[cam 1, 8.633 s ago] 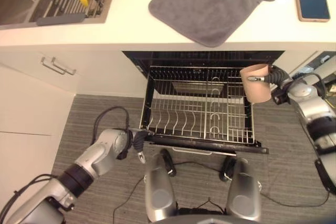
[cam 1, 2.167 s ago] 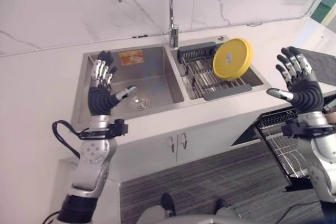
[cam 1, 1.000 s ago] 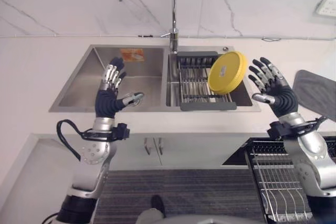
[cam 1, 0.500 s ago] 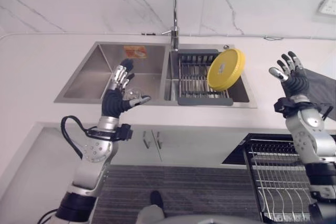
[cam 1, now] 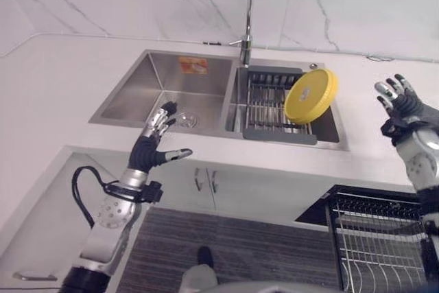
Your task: Place the dishes in the dishwasher.
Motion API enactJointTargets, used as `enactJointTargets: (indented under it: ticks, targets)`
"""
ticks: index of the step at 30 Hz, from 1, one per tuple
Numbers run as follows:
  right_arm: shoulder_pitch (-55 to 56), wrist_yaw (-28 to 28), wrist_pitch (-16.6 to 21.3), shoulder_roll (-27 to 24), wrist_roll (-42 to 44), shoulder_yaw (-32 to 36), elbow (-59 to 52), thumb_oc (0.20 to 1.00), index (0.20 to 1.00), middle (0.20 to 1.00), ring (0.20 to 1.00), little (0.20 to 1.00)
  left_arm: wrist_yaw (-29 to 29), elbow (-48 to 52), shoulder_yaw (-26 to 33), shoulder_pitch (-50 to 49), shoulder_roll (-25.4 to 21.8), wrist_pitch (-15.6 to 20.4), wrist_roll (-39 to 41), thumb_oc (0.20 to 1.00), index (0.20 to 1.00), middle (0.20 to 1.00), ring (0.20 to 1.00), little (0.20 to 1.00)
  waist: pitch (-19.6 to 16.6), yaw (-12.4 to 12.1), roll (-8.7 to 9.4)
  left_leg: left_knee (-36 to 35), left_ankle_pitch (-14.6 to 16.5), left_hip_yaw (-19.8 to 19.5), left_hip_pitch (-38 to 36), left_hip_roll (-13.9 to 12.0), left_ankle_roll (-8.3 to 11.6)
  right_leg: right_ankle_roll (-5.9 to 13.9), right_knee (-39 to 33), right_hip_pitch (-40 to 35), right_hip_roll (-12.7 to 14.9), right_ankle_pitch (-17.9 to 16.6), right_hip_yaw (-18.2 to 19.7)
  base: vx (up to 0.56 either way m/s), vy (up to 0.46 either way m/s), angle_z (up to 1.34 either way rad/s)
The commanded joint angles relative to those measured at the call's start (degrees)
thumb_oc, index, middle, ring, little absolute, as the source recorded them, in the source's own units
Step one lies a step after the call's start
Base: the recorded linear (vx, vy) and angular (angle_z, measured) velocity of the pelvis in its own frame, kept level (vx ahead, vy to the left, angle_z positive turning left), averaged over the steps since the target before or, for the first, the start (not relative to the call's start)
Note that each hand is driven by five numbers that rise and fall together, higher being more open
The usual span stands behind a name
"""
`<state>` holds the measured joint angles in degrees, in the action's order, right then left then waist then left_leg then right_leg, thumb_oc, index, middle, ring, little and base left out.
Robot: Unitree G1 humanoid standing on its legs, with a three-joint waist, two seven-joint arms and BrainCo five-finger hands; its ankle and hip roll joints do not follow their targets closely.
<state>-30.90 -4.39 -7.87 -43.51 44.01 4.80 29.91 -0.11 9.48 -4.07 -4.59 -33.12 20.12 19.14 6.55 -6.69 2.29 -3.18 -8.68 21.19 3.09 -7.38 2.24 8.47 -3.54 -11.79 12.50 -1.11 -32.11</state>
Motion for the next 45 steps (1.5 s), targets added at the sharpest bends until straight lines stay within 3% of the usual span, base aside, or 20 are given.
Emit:
enactJointTargets:
  ticks: [1, 6, 16, 23, 26, 32, 39, 45]
  targets:
    - [-4.8, 1.3, 1.1, -5.4, 1.4, -1.9, 0.3, 1.000, 1.000, 1.000, 1.000, 1.000, 1.1, 1.0, -1.3, 3.2, -1.2, 3.1, 2.0, 1.000, 1.000, 1.000, 1.000, 1.000, -2.4, -2.4, -2.16, 1.8, 8.0, -1.9, -5.9, -5.2, 3.82, -0.24, 5.0, 4.8, 2.5, 3.7, -0.6, -0.01, 0.005, 0.09]
    - [-9.4, 4.4, -0.2, -6.9, 6.0, -3.9, 7.6, 1.000, 1.000, 1.000, 1.000, 1.000, 0.7, -0.9, -2.6, 2.9, -2.0, 3.5, 1.1, 1.000, 1.000, 1.000, 1.000, 1.000, -2.7, -3.3, -2.23, 1.8, 7.9, -2.4, -5.9, -5.2, 4.03, -0.39, 4.9, 4.4, 2.4, 3.8, -1.0, 0.00, 0.002, 0.01]
    - [-13.8, 8.5, -2.6, -8.6, 6.2, -6.9, 13.8, 1.000, 1.000, 1.000, 1.000, 1.000, 0.2, -5.0, -5.0, -1.5, -2.3, 5.0, 3.7, 1.000, 1.000, 1.000, 1.000, 1.000, -2.8, -4.7, -2.28, 1.6, 8.3, -3.3, -6.4, -5.3, 4.68, -0.17, 4.7, 3.2, 2.0, 4.7, -0.7, 0.01, 0.003, 0.03]
    - [-17.1, 11.0, -3.3, -8.9, 6.6, -8.5, 16.3, 1.000, 1.000, 1.000, 1.000, 1.000, 2.3, -10.8, -5.6, -3.1, -3.5, 5.2, 0.7, 1.000, 1.000, 1.000, 1.000, 1.000, -2.5, -5.1, -2.37, 1.8, 8.2, -3.2, -6.5, -5.3, 4.88, -0.19, 4.8, 3.3, 2.2, 4.6, -1.1, -0.01, -0.003, 0.07]
    - [-19.1, 11.6, -4.0, -8.7, 6.0, -9.8, 16.9, 1.000, 1.000, 1.000, 1.000, 1.000, 1.7, -16.7, -7.0, -5.1, -2.0, 4.1, 1.6, 1.000, 1.000, 1.000, 1.000, 1.000, -2.5, -5.4, -2.35, 2.2, 8.2, -3.1, -6.2, -5.4, 5.00, -0.22, 4.8, 3.4, 2.2, 4.6, -1.1, 0.00, 0.000, 0.00]
    - [-20.8, 12.1, -4.7, -9.5, 6.4, -10.8, 18.0, 1.000, 1.000, 1.000, 1.000, 1.000, 1.0, -22.4, -8.3, -8.9, 0.4, 6.8, 0.3, 1.000, 1.000, 1.000, 1.000, 1.000, -2.2, -6.2, -2.17, 2.5, 8.0, -2.9, -5.9, -5.5, 5.18, -0.17, 5.0, 3.4, 2.3, 4.5, -1.6, 0.00, 0.000, 0.00]
    - [-21.9, 12.0, -5.4, -10.0, 6.0, -10.8, 19.5, 1.000, 1.000, 1.000, 1.000, 1.000, 1.8, -29.5, -8.2, -11.7, 2.6, 6.7, -0.7, 1.000, 1.000, 1.000, 1.000, 1.000, -1.7, -7.0, -1.91, 3.0, 8.0, -2.9, -5.6, -5.5, 5.18, -0.06, 5.4, 3.3, 2.4, 4.5, -2.1, 0.00, 0.000, 0.00]
    - [-23.3, 12.4, -6.6, -9.8, 5.4, -11.6, 21.5, 1.000, 1.000, 1.000, 1.000, 1.000, 3.0, -35.0, -6.0, -12.2, 5.1, 4.2, 3.2, 1.000, 1.000, 1.000, 1.000, 1.000, -1.5, -7.6, -1.91, 3.2, 7.9, -2.9, -5.5, -5.4, 5.28, -0.01, 5.6, 3.3, 2.5, 4.5, -2.5, 0.00, 0.000, 0.00]
